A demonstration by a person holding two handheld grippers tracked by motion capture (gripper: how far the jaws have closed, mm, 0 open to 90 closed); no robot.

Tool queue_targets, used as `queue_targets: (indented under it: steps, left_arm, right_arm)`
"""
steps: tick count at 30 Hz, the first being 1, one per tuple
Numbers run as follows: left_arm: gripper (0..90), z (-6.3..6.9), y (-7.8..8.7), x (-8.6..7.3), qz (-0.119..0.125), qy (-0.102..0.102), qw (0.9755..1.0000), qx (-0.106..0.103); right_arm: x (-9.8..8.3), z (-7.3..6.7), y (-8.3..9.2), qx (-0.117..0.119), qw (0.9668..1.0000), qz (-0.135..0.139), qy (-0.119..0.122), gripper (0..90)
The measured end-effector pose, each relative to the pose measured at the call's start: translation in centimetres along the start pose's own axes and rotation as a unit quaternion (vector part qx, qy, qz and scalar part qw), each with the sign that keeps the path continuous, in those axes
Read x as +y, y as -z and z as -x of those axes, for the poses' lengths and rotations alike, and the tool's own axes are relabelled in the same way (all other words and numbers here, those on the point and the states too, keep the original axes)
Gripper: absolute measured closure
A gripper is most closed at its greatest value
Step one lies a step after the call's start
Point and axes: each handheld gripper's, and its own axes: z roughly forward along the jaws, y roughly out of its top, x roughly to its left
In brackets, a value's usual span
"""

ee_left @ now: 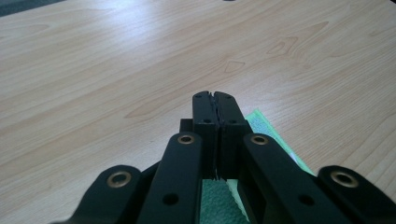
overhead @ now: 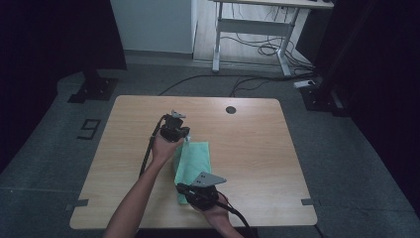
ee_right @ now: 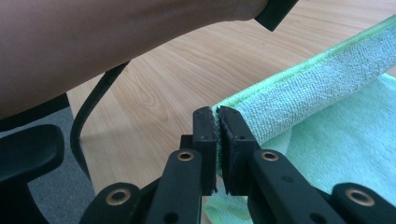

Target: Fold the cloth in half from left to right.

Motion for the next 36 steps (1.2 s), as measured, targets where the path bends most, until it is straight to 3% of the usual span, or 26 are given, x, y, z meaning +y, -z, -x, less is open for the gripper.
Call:
queue_targets:
  steps: [20, 36]
  left_arm:
    - [87.6, 1.3, -4.1, -0.4, -0.021, -0.004, 0.9997, -0.008]
    - [87.4, 2.8, -6.4, -0.7, -0.036, -0.019, 0.9990, -0.018]
  right_arm:
    - [-2.3, 1.7, 1.0, -0.016, 0.9994, -0.013, -0.028, 84.7]
    - [-3.6, 2.6, 1.4, -0.025, 0.9982, -0.028, -0.048, 84.2]
